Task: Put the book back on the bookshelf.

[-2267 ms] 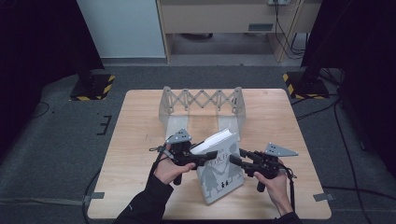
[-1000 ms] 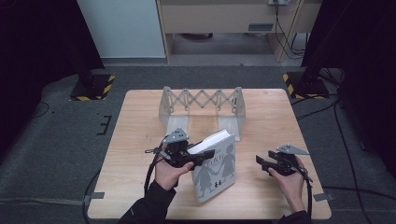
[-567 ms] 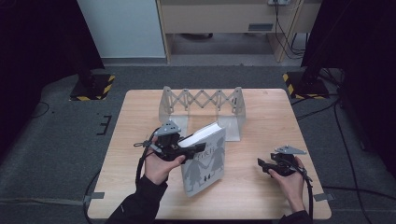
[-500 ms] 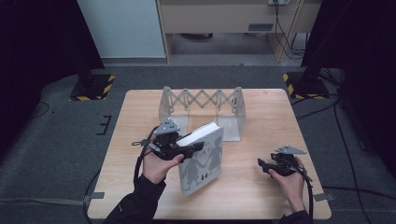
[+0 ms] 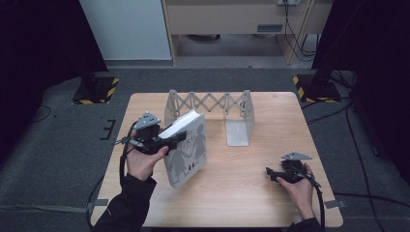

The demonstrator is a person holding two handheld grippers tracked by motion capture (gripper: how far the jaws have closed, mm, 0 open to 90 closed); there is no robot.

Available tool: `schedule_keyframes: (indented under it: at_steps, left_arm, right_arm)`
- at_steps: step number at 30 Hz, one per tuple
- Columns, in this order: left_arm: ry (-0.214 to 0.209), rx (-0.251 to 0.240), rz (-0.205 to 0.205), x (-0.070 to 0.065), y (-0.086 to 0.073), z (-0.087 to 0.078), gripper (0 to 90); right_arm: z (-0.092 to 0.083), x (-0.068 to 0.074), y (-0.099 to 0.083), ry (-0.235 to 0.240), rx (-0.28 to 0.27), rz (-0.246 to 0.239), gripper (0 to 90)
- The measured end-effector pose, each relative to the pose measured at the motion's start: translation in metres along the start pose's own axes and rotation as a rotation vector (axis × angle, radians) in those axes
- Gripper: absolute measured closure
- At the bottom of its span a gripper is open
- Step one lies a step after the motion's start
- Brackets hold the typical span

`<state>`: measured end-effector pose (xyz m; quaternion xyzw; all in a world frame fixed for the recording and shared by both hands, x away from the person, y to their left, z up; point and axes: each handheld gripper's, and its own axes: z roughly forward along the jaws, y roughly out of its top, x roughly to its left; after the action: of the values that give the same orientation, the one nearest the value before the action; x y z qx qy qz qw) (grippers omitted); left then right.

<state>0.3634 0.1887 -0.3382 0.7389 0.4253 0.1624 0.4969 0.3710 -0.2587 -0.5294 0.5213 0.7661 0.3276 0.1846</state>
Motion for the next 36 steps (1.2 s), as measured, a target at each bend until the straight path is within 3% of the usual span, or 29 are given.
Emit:
schedule_keyframes:
  at_steps: [3, 8, 14, 23, 29, 36]
  left_arm:
    - [0.046, -0.01, 0.001, 0.007, 0.004, -0.004, 52.0]
    - [0.105, -0.034, -0.014, 0.018, 0.01, -0.008, 52.1]
    - [0.162, -0.057, -0.026, 0.03, 0.018, -0.005, 52.0]
    - [0.227, -0.078, -0.037, 0.042, 0.027, 0.017, 52.0]
    - [0.246, -0.095, -0.052, 0.048, 0.032, 0.03, 52.0]
    - [0.286, -0.104, -0.041, 0.051, 0.037, 0.051, 52.1]
  right_arm:
    - [0.0, 0.0, 0.0, -0.001, -0.001, 0.001, 26.0]
    - [0.005, 0.003, -0.002, -0.04, -0.017, -0.037, 17.1]
    - [0.008, 0.003, -0.004, -0.034, -0.041, -0.04, 11.9]
    - [0.009, 0.003, -0.004, -0.04, -0.035, -0.032, 9.6]
    - [0.009, 0.003, -0.004, -0.039, -0.033, -0.031, 9.4]
    - [0.009, 0.003, -0.004, -0.039, -0.033, -0.032, 9.4]
